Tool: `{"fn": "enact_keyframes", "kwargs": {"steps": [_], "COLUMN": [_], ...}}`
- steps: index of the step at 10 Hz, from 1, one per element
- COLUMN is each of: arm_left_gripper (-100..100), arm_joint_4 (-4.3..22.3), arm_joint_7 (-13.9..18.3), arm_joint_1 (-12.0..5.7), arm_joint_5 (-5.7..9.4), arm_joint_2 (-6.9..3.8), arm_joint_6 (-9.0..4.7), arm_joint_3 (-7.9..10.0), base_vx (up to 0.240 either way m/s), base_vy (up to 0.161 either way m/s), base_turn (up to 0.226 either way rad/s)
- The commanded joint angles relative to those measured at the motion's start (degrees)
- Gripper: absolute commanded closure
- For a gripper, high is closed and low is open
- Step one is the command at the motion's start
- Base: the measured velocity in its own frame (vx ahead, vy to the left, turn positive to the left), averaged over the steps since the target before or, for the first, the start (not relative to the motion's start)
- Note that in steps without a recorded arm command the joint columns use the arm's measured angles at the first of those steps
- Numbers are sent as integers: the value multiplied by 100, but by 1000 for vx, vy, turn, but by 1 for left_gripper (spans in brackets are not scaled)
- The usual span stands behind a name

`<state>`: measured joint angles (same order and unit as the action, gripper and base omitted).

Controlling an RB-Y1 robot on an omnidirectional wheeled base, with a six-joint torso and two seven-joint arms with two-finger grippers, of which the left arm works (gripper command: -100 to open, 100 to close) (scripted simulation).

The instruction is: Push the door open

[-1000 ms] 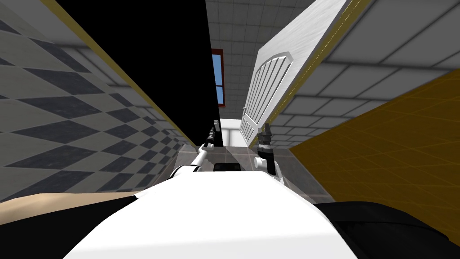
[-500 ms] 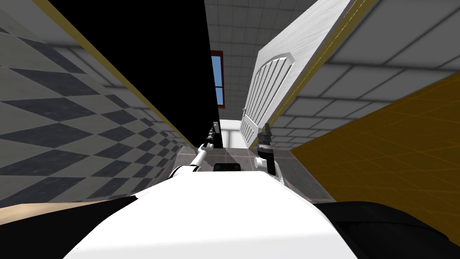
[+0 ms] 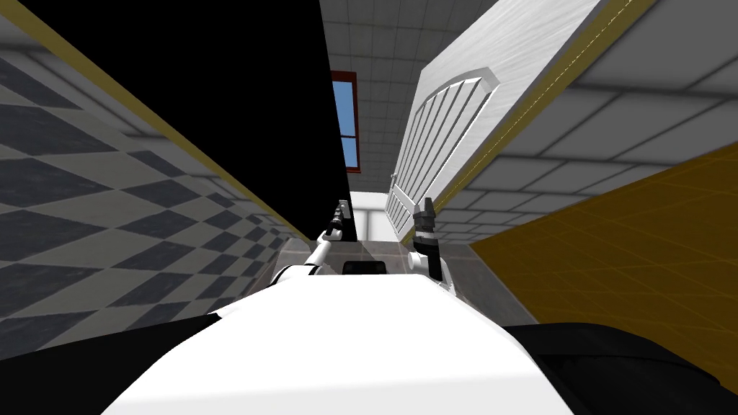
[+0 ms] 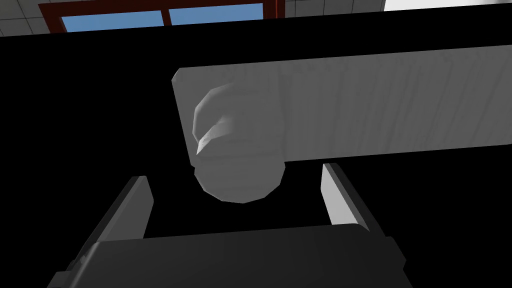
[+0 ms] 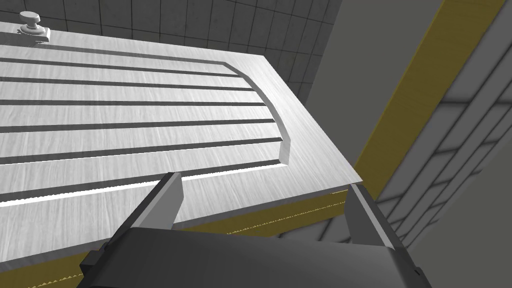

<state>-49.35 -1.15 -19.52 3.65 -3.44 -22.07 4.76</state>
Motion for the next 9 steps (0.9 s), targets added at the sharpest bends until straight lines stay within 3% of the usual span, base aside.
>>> {"fn": "enact_keyframes", "kwargs": {"steps": [1,2,3,8,9], "arm_left_gripper": [-100,-100,100,100,100], "arm_joint_4": [10,3,3,3,-4], "arm_joint_7": [-2,-1,-1,-1,-19], "arm_joint_1": [-5,0,0,0,-18], "arm_joint_5": [5,2,2,2,23], "arm_joint_2": [25,15,15,15,-45], "arm_joint_6": [-4,-1,-1,-1,-4], "arm_joint_3": [17,10,10,10,91], "base_vx": [186,87,-13,-6,94], "base_vy": [-12,-5,1,0,-28], "base_turn": [-52,-11,13,-4,20]}}
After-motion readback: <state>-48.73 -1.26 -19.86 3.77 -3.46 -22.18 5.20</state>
